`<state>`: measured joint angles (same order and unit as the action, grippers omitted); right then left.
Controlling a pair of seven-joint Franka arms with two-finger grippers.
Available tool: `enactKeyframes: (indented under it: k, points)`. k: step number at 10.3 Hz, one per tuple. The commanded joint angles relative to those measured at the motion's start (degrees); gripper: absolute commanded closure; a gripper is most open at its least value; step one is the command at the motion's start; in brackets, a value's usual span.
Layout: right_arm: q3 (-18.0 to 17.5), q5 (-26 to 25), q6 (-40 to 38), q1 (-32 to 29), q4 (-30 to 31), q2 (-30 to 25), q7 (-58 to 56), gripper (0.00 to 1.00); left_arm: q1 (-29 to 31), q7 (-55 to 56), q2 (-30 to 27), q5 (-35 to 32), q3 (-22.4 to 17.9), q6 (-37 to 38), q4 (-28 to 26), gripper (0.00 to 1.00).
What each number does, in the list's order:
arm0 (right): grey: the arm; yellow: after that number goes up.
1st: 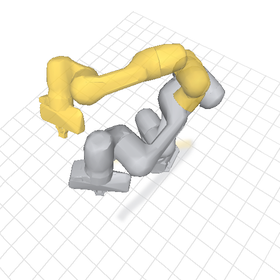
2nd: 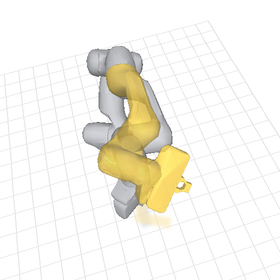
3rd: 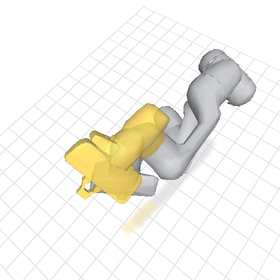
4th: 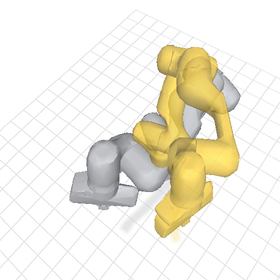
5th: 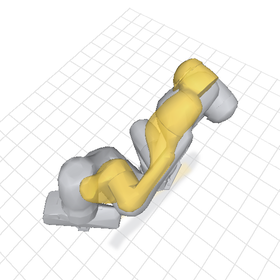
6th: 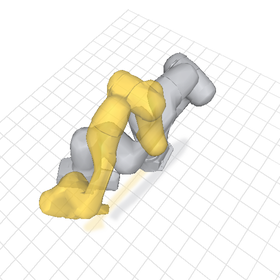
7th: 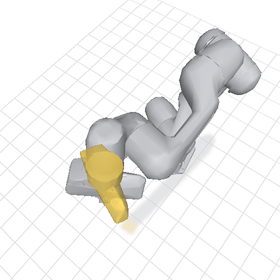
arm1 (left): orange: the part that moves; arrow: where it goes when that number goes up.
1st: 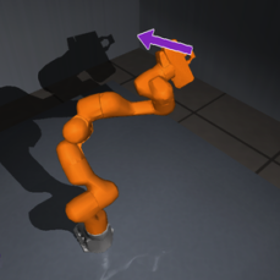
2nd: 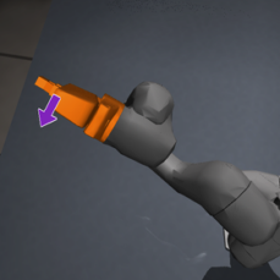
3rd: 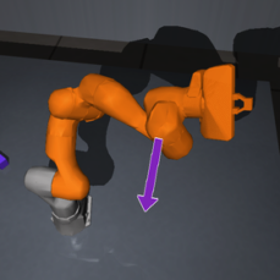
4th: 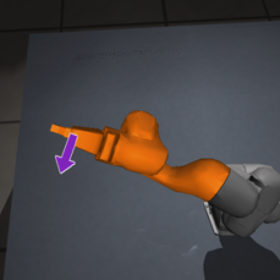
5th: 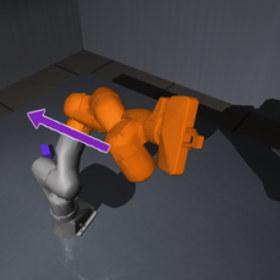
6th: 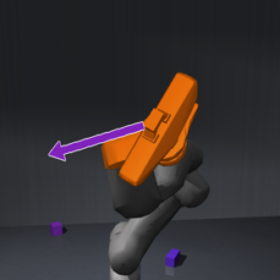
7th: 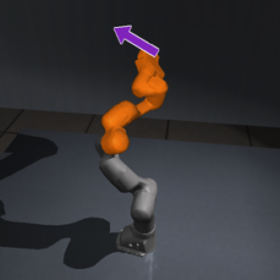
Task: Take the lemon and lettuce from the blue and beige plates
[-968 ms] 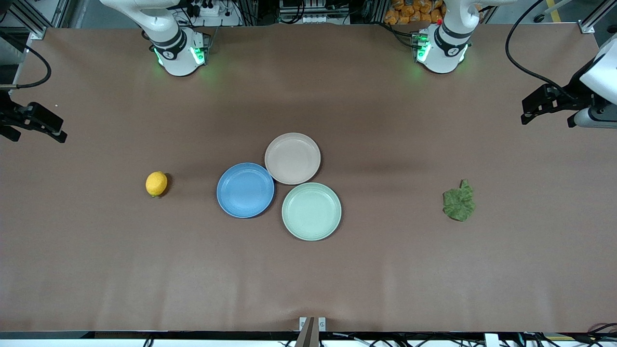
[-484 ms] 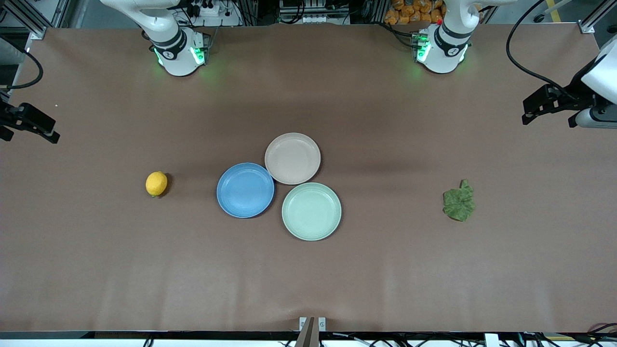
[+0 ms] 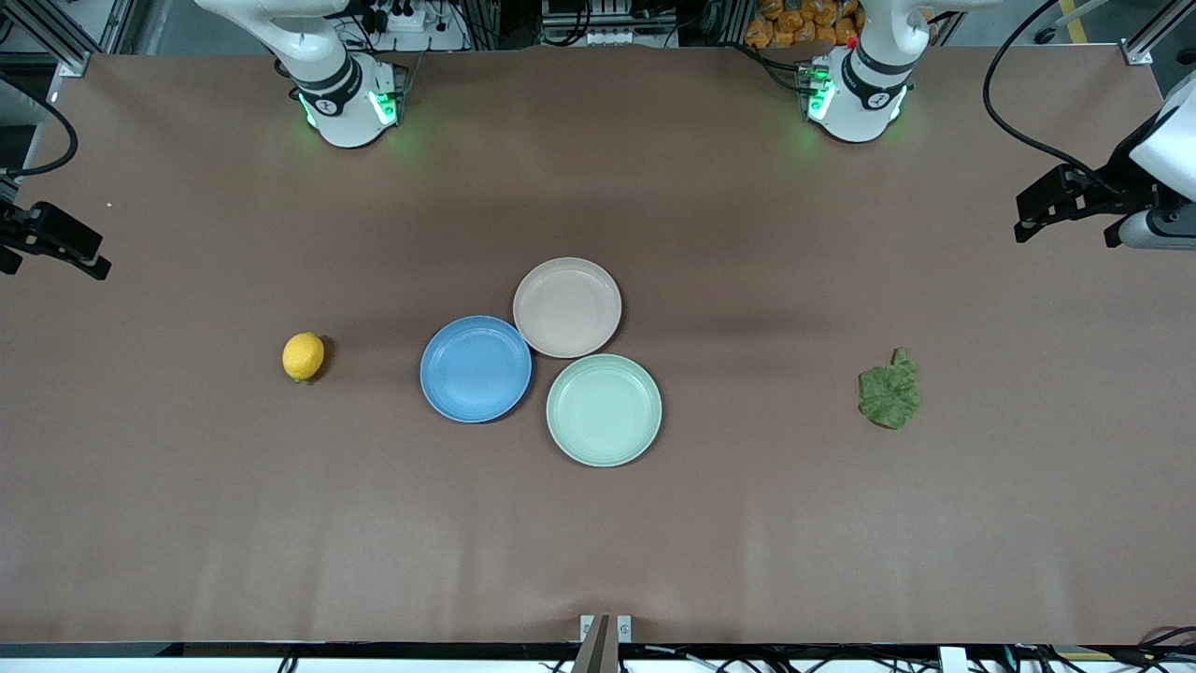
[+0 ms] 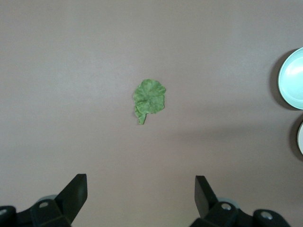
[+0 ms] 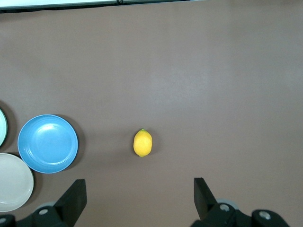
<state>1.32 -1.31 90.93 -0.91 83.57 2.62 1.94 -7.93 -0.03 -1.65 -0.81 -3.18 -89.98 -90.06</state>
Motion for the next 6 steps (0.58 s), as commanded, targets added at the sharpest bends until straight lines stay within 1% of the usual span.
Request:
enactKeyframes:
  k: [1, 6]
  points:
    - [-0.80, -0.01, -0.58, -0.50, -0.60, 0.19, 0.52, 0.00, -0.16, -0.40, 0.42, -0.86, -0.16, 0.77, 1.12, 0.00]
    - [-0.71, -0.01, -0.58, -0.85, -0.25, 0.28, -0.09, 0.00, -0.07, -0.49, 0.42, -0.86, -0.24, 0.86, 1.12, 0.00]
